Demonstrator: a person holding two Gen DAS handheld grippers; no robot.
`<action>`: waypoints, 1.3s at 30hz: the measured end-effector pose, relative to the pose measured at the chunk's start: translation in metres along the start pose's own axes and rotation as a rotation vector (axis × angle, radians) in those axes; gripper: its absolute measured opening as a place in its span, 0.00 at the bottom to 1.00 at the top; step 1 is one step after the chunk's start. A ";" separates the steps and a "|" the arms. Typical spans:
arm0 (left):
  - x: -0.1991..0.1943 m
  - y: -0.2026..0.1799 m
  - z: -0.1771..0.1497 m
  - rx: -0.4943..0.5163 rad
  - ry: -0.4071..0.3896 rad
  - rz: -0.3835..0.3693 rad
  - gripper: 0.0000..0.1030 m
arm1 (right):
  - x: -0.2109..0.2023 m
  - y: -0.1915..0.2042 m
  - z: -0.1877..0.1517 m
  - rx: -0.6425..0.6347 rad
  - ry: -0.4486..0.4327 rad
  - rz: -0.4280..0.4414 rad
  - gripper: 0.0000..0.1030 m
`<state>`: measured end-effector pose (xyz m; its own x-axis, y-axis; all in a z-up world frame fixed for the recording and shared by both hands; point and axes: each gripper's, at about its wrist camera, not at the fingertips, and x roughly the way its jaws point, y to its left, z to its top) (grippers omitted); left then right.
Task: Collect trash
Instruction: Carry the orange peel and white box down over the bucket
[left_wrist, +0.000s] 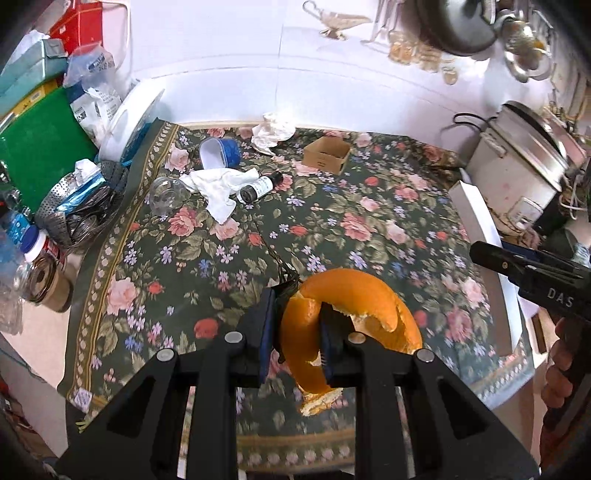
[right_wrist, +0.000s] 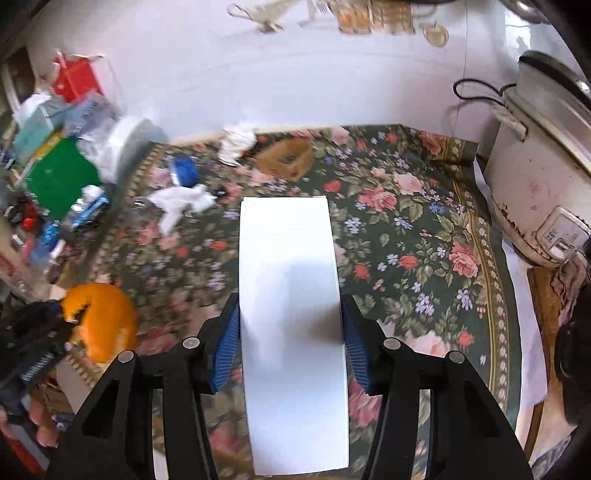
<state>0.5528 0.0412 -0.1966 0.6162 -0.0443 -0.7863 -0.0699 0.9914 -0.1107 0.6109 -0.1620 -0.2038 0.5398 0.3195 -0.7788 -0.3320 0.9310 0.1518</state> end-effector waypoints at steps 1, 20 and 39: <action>-0.005 0.000 -0.003 0.003 -0.003 -0.005 0.20 | -0.006 0.005 -0.004 0.001 -0.008 0.005 0.47; -0.097 0.051 -0.144 0.178 0.067 -0.120 0.20 | -0.081 0.118 -0.156 0.131 -0.015 -0.054 0.47; 0.030 0.013 -0.316 0.213 0.363 -0.133 0.20 | 0.001 0.097 -0.305 0.193 0.240 -0.107 0.47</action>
<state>0.3223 0.0133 -0.4139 0.2909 -0.1761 -0.9404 0.1783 0.9757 -0.1275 0.3436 -0.1254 -0.3757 0.3584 0.1889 -0.9142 -0.1180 0.9806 0.1564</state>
